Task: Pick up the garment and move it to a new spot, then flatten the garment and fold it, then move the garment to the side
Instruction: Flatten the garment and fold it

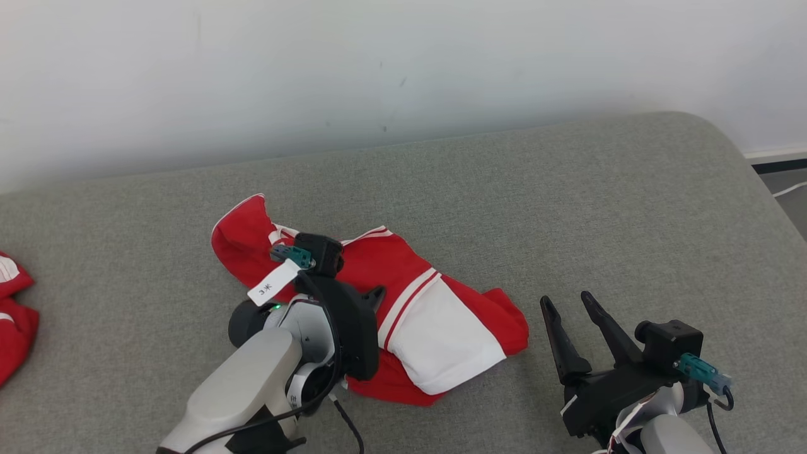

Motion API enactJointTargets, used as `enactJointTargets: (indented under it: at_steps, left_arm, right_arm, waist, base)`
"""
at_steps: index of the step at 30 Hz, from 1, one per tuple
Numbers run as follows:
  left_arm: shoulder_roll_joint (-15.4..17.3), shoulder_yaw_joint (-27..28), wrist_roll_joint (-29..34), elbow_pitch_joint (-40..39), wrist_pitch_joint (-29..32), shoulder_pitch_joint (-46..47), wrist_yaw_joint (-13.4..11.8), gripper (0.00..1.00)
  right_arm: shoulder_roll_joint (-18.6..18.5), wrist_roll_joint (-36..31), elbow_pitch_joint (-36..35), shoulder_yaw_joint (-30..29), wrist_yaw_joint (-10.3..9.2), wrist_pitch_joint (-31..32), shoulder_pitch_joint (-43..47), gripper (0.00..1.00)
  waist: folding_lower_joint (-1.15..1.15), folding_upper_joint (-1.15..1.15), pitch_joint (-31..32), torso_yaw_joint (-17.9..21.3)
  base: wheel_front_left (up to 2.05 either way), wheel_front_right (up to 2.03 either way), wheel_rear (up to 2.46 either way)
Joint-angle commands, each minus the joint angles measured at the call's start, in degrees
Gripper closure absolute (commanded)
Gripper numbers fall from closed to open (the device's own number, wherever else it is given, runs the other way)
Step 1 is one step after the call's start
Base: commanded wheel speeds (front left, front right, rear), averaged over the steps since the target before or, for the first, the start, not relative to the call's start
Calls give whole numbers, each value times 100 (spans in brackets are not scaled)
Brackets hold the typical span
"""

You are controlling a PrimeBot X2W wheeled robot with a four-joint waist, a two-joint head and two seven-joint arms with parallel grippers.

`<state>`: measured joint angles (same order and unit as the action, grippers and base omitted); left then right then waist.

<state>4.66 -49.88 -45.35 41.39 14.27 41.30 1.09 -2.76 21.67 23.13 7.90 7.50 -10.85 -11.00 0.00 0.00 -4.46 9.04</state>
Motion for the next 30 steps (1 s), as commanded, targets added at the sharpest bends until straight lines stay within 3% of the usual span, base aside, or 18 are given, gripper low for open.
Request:
enactJointTargets:
  at_steps: [1, 9, 21, 30]
  left_arm:
    - [-2, 51, -75, 0, -88, 63, 41, 100]
    - [-28, 63, -139, 93, -89, 100, 80, 100]
    - [-148, 453, -372, -546, -867, 990, 254, 100]
    - [-174, 664, -679, -1312, -1850, 1825, 262, 100]
  right_arm:
    - [-23, 66, 27, 9, -2, -30, -43, 0]
    - [-23, 64, 79, 6, -2, -33, -49, 0]
    - [-23, 65, 97, 29, -2, 0, -12, 0]
    - [-24, 97, 170, 103, -2, 2, 19, 0]
  waist:
    - [0, 0, 14, 8]
    - [0, 0, 50, 16]
    - [0, 0, 142, -50]
    - [0, 0, 276, 104]
  base:
    - [0, 0, 0]
    - [0, 0, 0]
    - [0, 0, 0]
    - [0, 0, 0]
